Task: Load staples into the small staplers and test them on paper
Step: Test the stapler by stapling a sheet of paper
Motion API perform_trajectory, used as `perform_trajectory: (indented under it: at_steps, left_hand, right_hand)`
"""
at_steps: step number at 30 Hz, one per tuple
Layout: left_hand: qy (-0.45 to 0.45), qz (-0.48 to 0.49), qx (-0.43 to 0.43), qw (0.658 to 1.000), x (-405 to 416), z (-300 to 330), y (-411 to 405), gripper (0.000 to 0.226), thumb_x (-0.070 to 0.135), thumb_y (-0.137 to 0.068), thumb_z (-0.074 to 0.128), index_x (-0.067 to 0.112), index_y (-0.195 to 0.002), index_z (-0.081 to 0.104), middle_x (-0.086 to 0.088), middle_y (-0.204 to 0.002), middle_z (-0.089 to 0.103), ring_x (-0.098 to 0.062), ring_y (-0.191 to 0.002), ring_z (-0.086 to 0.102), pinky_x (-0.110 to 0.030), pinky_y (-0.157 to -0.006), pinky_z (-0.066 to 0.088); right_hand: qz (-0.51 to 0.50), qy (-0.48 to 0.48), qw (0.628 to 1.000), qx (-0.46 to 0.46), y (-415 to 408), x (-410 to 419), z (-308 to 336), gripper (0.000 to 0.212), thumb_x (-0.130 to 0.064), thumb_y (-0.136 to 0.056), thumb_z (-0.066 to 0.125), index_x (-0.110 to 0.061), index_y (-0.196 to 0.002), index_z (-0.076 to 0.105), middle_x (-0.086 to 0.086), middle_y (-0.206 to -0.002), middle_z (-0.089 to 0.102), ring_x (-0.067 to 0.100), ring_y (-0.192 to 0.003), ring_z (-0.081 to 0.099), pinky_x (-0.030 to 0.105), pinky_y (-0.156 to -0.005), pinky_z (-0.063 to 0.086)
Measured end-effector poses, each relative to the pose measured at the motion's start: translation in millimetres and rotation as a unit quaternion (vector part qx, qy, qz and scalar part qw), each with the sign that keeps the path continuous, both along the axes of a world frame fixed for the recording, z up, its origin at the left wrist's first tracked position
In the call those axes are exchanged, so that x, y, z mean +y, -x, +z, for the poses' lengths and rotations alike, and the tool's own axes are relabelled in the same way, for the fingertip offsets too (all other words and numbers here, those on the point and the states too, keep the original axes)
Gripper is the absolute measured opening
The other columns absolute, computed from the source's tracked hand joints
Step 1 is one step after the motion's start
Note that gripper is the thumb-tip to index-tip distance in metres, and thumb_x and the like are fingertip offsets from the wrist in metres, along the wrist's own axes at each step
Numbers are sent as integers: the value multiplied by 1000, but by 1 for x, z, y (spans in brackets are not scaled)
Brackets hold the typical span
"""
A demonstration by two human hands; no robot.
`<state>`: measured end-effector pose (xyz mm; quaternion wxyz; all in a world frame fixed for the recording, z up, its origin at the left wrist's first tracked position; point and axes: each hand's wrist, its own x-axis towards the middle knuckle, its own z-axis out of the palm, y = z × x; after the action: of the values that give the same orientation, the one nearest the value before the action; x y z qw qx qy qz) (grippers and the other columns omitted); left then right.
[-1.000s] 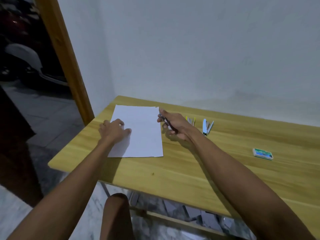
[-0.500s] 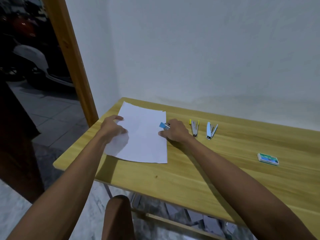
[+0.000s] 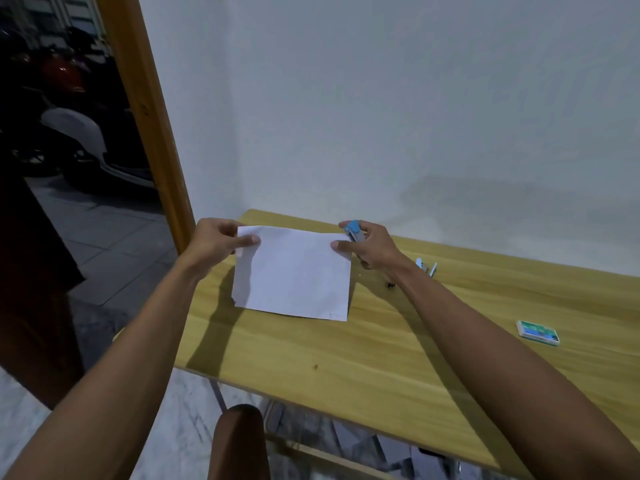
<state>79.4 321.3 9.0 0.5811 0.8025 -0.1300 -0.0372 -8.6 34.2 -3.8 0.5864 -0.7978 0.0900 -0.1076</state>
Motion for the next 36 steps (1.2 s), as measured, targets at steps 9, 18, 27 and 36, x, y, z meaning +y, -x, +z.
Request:
perform_trajectory:
  at_steps: [9,18,27,36]
  left_hand:
    - [92,-102,36,990,4,20,3,35,34,-90,66,11,-117,65,-5,-107,75,-21,-99,72,-41,-94,53]
    - [198,75,69,975,-20,-8,6,19,29,-93,66,14,-104,66,-8,-101,74,-28,-95,71,-43,-87,57]
    - [384,-62,323,863,-23,-59,37,22,11,-85,68,5,-106,63,-7,-85,74,-13,-89,72,-30,-89,57]
    - [307,-1,205,929,-86,-55,59,44,0,-85,71,1,-127,56,-13,-122,68,-16,-95,69,-23,-70,58]
  right_hand:
    - [-37,9,995,-94,2,-5,13,26,-26,-88,73,-4,-78,63,-18,-47,43,3,-42,33,17,-45,29]
    - [3,-57,998,32,2,6,1,40,-42,-75,83,-15,-77,54,-4,-55,33,9,-40,24,21,-39,22]
    - [-125,-118,985,-4,-9,12,-21,34,-31,-79,81,-15,-85,52,7,-71,40,13,-49,29,22,-40,24]
    - [-94,-109,990,11,-2,22,-18,35,-38,-85,75,-16,-74,50,2,-61,49,9,-42,35,21,-39,27]
